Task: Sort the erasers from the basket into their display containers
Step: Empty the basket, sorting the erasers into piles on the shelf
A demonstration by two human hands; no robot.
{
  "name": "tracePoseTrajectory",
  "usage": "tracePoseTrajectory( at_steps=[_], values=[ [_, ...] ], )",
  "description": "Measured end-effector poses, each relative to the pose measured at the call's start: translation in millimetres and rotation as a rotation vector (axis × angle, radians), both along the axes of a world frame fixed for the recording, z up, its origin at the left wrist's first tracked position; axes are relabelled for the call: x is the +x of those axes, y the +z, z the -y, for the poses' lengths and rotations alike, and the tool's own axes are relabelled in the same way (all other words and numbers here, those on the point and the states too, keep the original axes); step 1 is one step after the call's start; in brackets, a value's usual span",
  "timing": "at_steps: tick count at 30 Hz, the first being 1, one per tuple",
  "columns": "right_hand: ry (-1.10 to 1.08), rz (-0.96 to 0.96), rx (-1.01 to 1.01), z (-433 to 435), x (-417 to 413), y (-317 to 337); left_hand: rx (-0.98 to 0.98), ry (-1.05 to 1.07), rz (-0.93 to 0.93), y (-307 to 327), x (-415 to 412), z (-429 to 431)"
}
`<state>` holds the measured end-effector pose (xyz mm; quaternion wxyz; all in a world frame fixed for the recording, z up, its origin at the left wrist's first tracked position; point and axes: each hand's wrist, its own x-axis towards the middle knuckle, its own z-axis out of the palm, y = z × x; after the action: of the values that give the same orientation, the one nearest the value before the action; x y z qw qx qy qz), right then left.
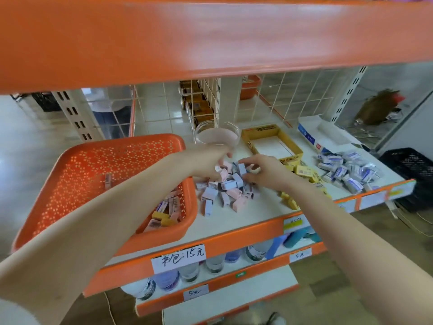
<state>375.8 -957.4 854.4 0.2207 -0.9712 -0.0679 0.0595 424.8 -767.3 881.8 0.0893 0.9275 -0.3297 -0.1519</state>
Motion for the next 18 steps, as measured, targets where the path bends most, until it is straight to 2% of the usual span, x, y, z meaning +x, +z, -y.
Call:
tracePoseTrajectory(
  at_steps=[7, 10, 14, 18],
  values=[
    [0.201, -0.101, -0.077, -15, 8, -1, -0.242, 0.091, 0.112, 23, -9, -26],
    [0.222, -0.123, -0.091, -17, 11, 13, -0.365, 0.165, 0.13, 35, -15, -47],
    [0.196, 0.001, 0.026, -34, 16, 43, -0.455, 0.265, 0.101, 43, -26, -74],
    [0.236, 0.131, 0.164, -77, 22, 61, -0.419, 0.321, 0.135, 41, -34, -103]
  ],
)
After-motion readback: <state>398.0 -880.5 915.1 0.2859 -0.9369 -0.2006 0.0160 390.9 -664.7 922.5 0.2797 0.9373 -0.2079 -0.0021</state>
